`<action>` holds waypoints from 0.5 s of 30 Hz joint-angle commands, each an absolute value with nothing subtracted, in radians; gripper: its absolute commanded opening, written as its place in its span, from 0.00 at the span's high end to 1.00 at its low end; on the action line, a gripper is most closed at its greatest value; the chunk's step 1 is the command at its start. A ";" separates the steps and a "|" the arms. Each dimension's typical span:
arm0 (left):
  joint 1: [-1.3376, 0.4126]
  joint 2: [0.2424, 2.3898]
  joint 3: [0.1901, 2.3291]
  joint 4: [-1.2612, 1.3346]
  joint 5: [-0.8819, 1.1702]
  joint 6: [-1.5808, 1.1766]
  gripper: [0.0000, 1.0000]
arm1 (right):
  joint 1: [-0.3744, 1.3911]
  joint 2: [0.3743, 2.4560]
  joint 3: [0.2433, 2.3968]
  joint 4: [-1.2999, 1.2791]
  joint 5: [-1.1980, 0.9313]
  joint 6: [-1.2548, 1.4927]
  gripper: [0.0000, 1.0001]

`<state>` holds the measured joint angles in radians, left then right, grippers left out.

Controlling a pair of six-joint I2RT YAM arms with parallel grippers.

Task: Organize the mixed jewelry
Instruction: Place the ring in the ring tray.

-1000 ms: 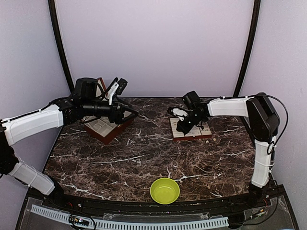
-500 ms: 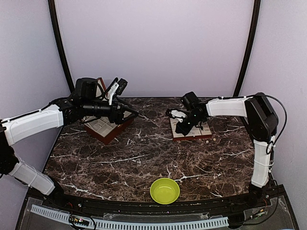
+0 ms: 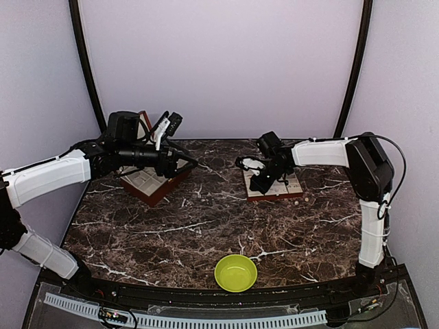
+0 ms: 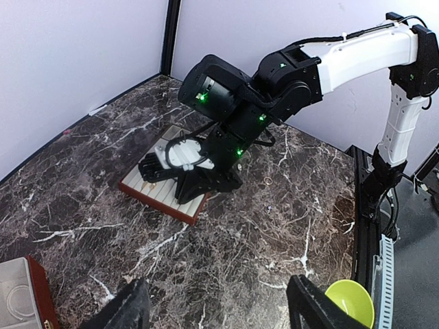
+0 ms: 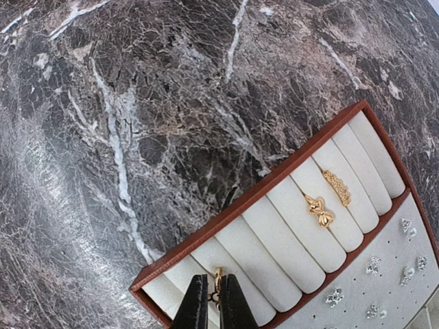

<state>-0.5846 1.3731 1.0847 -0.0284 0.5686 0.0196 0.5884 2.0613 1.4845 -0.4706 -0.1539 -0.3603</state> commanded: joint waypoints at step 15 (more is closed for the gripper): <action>-0.583 1.373 1.092 -0.044 0.596 0.031 0.29 | 0.593 2.042 1.490 -0.478 -0.063 -0.352 0.77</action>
